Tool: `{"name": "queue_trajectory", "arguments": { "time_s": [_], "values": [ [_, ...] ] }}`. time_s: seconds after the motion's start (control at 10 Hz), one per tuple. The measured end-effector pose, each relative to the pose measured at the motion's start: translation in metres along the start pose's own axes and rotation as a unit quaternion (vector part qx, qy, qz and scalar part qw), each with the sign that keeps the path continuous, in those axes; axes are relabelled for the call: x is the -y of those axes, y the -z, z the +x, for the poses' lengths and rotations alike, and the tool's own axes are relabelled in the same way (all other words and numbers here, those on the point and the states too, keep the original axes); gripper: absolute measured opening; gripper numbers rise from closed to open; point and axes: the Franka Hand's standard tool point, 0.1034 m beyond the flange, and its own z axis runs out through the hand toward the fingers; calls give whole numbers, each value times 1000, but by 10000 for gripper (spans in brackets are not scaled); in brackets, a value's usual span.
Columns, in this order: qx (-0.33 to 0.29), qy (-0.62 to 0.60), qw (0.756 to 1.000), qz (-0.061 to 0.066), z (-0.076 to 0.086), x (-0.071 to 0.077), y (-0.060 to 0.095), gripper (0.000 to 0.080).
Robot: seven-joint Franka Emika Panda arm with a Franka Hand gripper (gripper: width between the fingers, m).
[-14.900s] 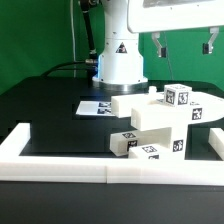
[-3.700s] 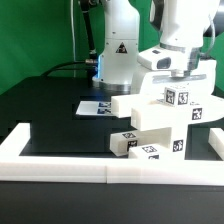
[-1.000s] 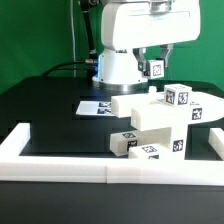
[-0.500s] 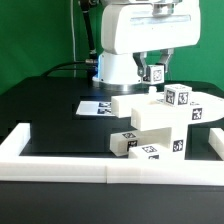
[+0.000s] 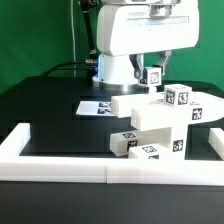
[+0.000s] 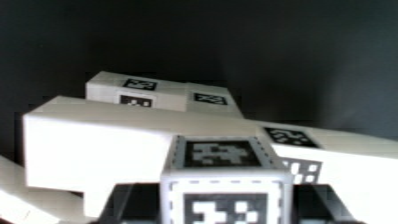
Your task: Assemble chair
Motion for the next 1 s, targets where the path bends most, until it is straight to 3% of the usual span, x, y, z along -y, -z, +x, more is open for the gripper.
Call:
{"name": "queue_trajectory", "arguments": {
  "time_s": [1.0],
  "values": [
    [-1, -2, 1000, -3, 4, 3, -4, 287]
  ]
}}
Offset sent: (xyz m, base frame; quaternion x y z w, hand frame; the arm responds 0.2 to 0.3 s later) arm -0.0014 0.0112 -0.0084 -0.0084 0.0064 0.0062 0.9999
